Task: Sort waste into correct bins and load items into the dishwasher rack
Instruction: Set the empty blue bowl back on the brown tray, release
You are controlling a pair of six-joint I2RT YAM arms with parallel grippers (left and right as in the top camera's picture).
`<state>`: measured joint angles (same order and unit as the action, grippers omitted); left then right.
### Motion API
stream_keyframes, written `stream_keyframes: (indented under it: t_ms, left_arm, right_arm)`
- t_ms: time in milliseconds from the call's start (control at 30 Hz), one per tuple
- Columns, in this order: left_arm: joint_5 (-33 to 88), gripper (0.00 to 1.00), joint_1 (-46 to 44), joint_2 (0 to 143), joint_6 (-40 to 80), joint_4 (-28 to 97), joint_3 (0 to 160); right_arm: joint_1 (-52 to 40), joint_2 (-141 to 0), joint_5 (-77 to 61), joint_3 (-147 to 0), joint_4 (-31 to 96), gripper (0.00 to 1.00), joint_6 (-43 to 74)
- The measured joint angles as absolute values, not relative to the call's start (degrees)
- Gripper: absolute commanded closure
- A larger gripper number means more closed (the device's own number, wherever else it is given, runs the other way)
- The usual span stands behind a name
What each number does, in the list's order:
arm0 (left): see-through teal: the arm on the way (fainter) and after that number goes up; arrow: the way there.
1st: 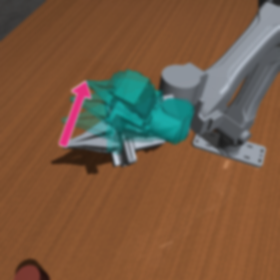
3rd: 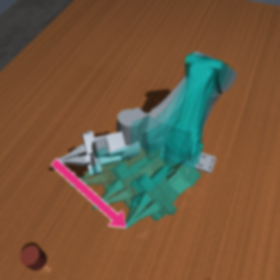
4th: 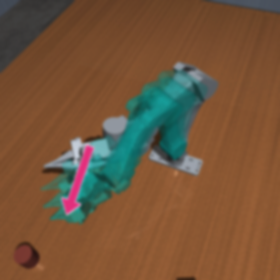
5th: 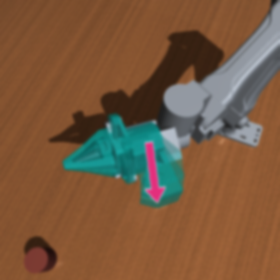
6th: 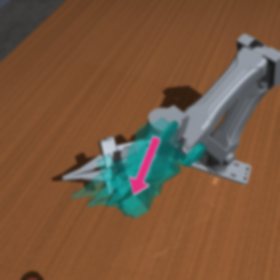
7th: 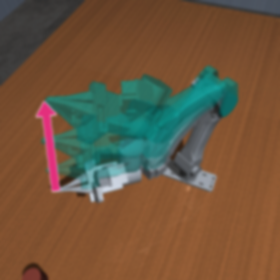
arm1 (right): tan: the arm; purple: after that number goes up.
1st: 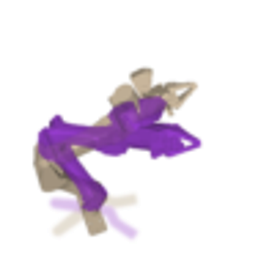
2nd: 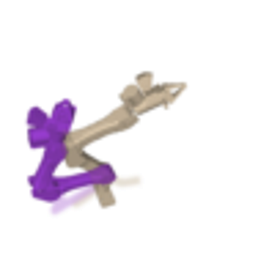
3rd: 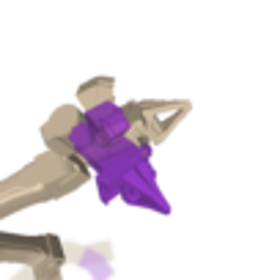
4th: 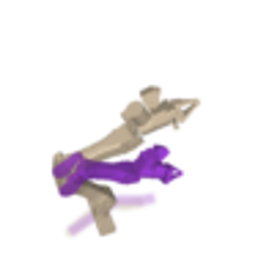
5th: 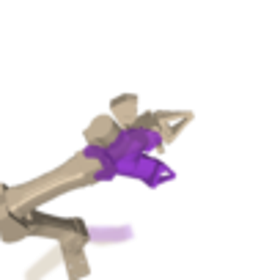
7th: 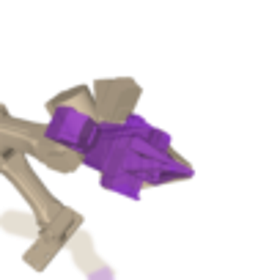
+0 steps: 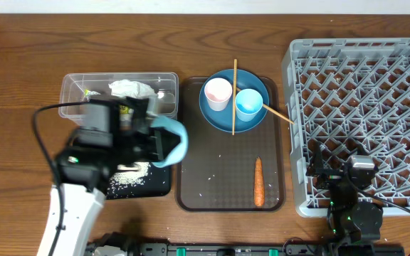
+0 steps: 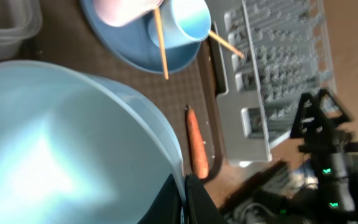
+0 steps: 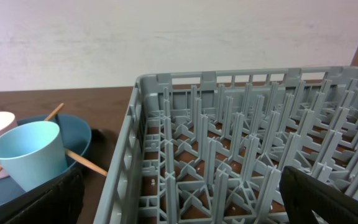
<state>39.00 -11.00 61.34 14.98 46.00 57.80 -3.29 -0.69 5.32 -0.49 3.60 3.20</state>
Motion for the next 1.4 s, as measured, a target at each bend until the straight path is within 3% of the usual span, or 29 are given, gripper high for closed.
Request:
stream_keyframes:
  t_ms: [233, 367, 833, 1167, 1267, 1367, 1400]
  left_arm:
    - [17.1, 0.94, -34.0, 64.7, 26.3, 42.4, 57.9]
    - [8.9, 0.94, -40.4, 69.6, 29.5, 40.4, 57.9]
    - [2.2, 0.94, -43.0, 87.9, 32.9, 35.3, 57.9]
    - [2.5, 0.92, -47.0, 91.8, 33.2, 33.4, 57.9]
    - [2.6, 0.76, -48.5, 91.8, 33.3, 33.3, 57.9]
    - [2.6, 0.45, -49.0, 91.8, 33.1, 33.1, 57.9]
    - [2.6, 0.41, -49.0, 91.8, 33.1, 33.1, 57.9]
  right_arm:
    - [-3.3, -0.7, 5.3, -0.5, 3.6, 0.01, 3.2]
    - [-3.3, -0.7, 5.3, -0.5, 3.6, 0.01, 3.2]
    - [-3.3, -0.7, 5.3, -0.5, 3.6, 0.01, 3.2]
    - [-3.3, -0.7, 5.3, -0.5, 3.6, 0.01, 3.2]
    - [-3.3, -0.7, 5.3, -0.5, 3.6, 0.01, 3.2]
    - [-3.3, -0.7, 5.3, -0.5, 3.6, 0.01, 3.2]
    - [-3.3, -0.7, 5.3, -0.5, 3.6, 0.01, 3.2]
